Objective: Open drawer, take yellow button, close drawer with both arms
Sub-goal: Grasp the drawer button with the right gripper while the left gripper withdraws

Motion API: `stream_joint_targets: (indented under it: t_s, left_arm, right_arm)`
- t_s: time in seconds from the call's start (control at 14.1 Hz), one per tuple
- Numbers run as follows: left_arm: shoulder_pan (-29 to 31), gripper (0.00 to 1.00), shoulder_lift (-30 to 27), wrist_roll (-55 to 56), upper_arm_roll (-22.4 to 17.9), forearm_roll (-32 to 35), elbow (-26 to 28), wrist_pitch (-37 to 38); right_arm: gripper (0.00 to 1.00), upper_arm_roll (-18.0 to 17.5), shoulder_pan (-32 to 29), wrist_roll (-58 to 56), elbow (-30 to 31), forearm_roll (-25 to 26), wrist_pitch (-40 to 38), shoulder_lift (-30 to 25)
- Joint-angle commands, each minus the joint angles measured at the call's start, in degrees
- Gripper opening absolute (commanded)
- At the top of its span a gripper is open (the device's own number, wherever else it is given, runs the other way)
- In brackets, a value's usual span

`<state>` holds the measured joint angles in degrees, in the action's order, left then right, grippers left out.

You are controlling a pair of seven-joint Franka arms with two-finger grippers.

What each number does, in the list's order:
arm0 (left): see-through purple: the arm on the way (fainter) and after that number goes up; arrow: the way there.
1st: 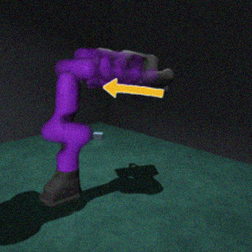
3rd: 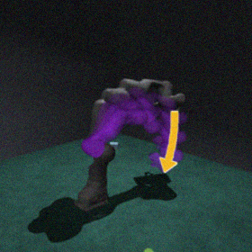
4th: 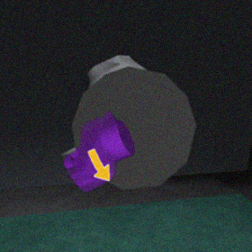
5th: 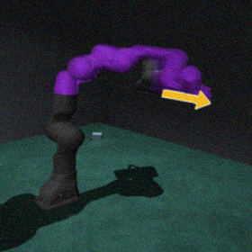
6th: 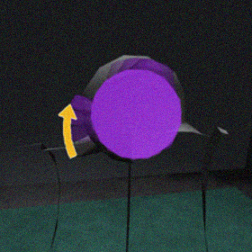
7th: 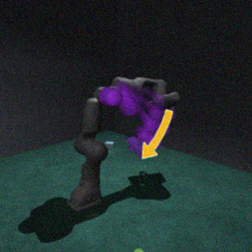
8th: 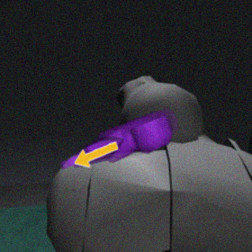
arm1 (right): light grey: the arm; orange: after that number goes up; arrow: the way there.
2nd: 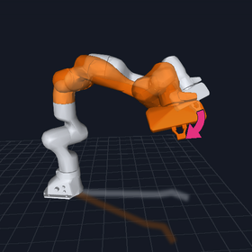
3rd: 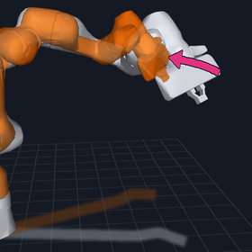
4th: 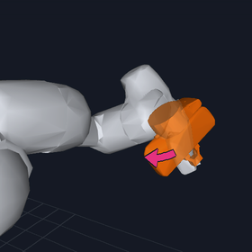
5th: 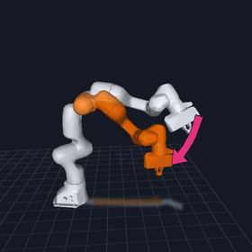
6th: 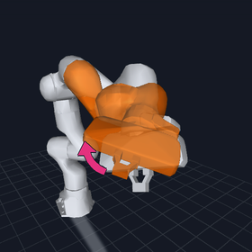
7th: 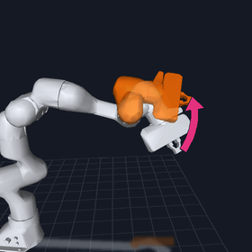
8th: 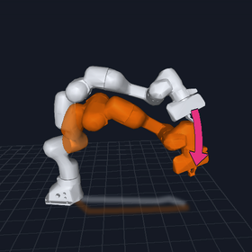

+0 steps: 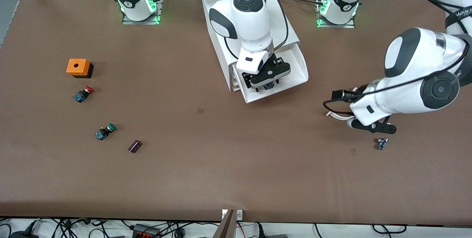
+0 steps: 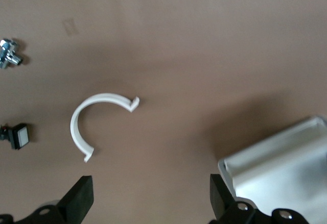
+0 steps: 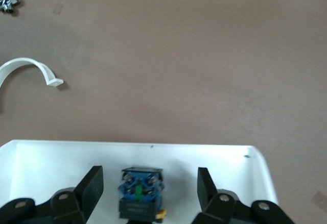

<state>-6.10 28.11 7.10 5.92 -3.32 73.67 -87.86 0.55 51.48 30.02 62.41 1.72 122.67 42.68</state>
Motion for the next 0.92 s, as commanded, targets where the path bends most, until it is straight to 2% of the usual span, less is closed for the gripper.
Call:
stream_joint_targets:
  t_s: [0.0,0.21,0.5,0.57,0.71,0.85]
  left_arm:
    - [-0.5,1.0,1.6,3.4,-0.1,1.0,-1.4,-2.8]
    - [0.5,1.0,1.8,3.5,-0.1,0.9,-0.8,-2.9]
    - [0.5,1.0,1.9,3.5,0.1,0.8,-0.7,-2.8]
    - [0.3,1.0,1.9,3.5,0.2,0.9,-0.4,-2.8]
    - [0.2,1.0,1.8,3.5,0.4,0.8,-0.4,-2.8]
    - [0.5,1.0,1.8,3.5,0.5,0.8,-0.3,-2.8]
  right_arm:
    - [0.83,0.7,1.2,1.5,-2.0,1.1,-0.9,1.4]
    - [0.82,0.6,1.2,1.5,-1.9,2.7,-0.9,2.1]
    - [0.72,0.6,1.8,1.5,-1.9,2.8,-1.1,2.7]
    - [0.68,0.7,1.9,1.5,-1.8,2.8,-1.2,2.7]
    - [0.52,0.8,2.0,1.5,-2.0,2.8,-2.3,2.6]
    - [0.39,0.9,2.0,1.5,-2.0,2.9,-2.4,2.4]
